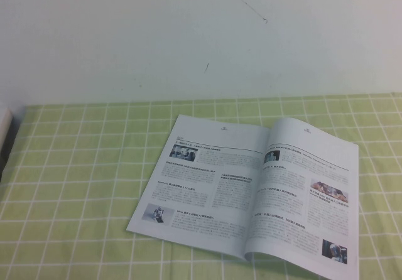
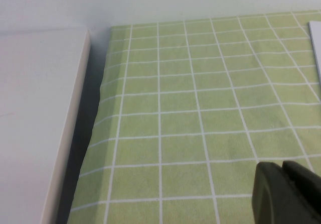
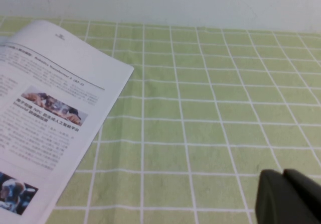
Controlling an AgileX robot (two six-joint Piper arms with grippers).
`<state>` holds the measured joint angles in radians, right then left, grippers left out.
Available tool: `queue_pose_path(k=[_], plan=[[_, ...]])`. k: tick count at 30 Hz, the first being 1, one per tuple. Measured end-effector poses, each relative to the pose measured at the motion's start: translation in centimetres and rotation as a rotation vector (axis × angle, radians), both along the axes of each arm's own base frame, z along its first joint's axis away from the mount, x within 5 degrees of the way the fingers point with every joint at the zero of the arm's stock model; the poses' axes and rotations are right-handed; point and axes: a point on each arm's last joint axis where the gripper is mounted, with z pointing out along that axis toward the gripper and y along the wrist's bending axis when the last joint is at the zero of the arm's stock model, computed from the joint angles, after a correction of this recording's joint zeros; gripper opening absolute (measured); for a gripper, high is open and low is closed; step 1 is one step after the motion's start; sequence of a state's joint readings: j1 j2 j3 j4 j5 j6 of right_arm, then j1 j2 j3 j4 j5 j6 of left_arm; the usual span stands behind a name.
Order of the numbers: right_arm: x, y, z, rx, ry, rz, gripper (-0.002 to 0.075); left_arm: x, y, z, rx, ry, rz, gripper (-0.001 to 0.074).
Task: Close book
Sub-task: 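Close the open booklet and leave it lying on the table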
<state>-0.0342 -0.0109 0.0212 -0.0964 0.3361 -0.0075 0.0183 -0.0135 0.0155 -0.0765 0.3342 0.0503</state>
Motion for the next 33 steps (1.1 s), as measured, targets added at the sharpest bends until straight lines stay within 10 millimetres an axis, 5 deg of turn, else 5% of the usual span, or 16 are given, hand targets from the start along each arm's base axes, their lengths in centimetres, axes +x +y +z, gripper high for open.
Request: queue_pose_path(k=[4,10,20,26,33], plan=[[0.3,0.1,0.9,-0.005,-0.127,0.011,-0.0003,0.0,0.0,0.2,0.000,-0.019,0.001,-0.0003],[0.2,0.4,5.0,-0.026,-0.580,0.049,-0.0003,0.4,0.1,1.8,0.003,-0.220,0.015,-0.0003],[-3.9,1.0,10.5,-0.019,-1.354,0.115,-0.0003,-0.4,0.4,6.0,0.009,-0.690,0.046,-0.0003],[-4.1,1.0,11.0,-0.016,-1.375,0.116,-0.0003,-1.2,0.5,7.6,-0.026,-0.888,0.052,-0.0004],[-3.9,0.9,14.7,-0.045,-1.158,0.087,-0.0003,-1.3,0.5,7.6,-0.100,-0.893,0.042,-0.0004]])
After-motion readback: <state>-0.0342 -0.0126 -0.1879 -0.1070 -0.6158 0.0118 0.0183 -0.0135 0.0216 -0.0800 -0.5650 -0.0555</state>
